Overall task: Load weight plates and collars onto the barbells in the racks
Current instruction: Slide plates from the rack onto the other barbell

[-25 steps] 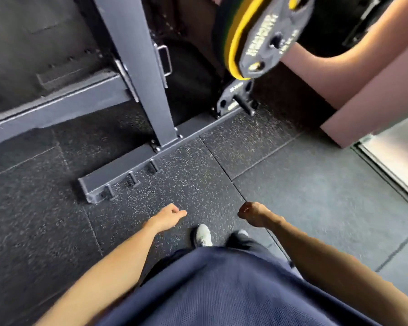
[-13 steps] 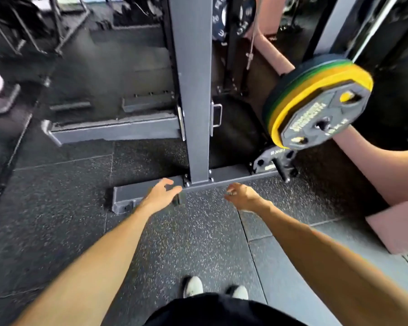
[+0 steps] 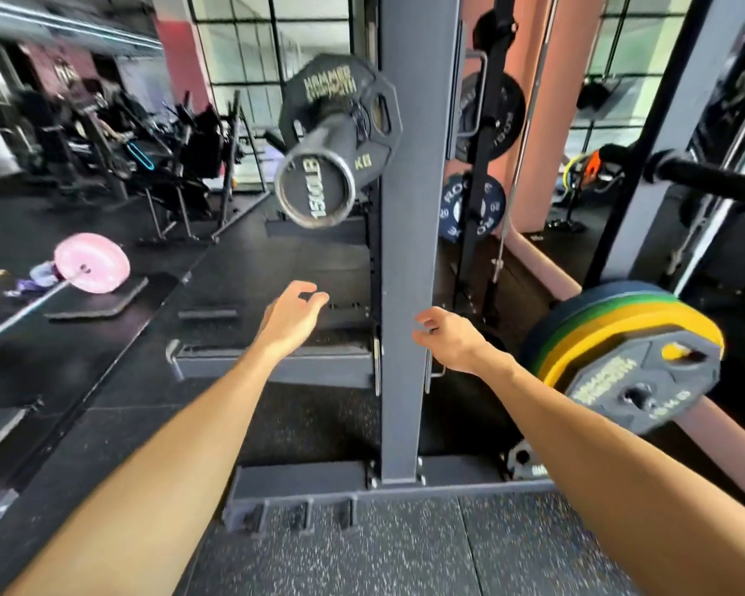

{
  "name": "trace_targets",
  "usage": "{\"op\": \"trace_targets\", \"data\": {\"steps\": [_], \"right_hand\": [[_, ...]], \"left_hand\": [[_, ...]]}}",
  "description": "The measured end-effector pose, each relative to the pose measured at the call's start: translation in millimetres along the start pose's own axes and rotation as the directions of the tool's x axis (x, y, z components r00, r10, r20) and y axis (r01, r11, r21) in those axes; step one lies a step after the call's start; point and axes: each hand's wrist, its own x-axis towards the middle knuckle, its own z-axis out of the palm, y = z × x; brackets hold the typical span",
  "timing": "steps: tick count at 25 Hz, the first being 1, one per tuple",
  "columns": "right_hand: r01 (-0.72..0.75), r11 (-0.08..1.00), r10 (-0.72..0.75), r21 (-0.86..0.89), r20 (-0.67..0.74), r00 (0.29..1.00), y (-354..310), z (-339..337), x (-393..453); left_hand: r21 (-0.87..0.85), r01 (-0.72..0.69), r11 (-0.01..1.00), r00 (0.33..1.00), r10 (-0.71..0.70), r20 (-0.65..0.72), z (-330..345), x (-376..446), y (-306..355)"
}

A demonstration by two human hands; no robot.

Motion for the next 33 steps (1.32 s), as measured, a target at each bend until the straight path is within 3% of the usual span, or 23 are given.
{"op": "trace_targets", "data": {"steps": [3, 8, 14, 18, 24, 29, 33], "right_hand": [[0.098, 0.995, -0.098, -0.006, -0.102, 0.99, -37.8, -38.7, 21.3], [0.214, 0.976, -0.214, -0.023, -0.205, 0.955, -98.9, -102.2, 50.9], [0.265, 0.962, -0.272, -0.066, -0.303, 0.913, -153.6, -148.3, 86.6], [0.234, 0.968, -0.252, -0.093, -0.341, 0.906, -172.0, -160.2, 106.3], [0.274, 0.955, -0.297, -0.116, -0.309, 0.903, -185.7, -157.4, 132.0], [0.317, 0.934, -0.35, -0.161, -0.248, 0.903, -193.1, -144.2, 150.8], [0.269, 0.953, -0.302, -0.141, -0.362, 0.882, -185.3, -138.5, 162.4]], "left_hand": [[-0.028, -0.04, 0.999, 0.992, 0.036, -0.122, -37.3, 19.8, 31.0], [-0.126, -0.259, 0.958, 0.954, 0.233, -0.19, -92.5, 46.7, 81.7], [-0.017, -0.286, 0.958, 0.931, 0.274, -0.243, -125.8, 77.7, 136.1], [0.117, -0.328, 0.937, 0.922, 0.345, -0.177, -133.6, 107.3, 142.5], [-0.02, -0.318, 0.948, 0.944, 0.315, -0.101, -112.3, 145.3, 136.0], [-0.257, -0.199, 0.946, 0.979, 0.202, -0.014, -90.6, 156.8, 149.2], [-0.377, -0.097, 0.921, 0.995, 0.103, -0.006, -83.8, 165.0, 153.7]]}}
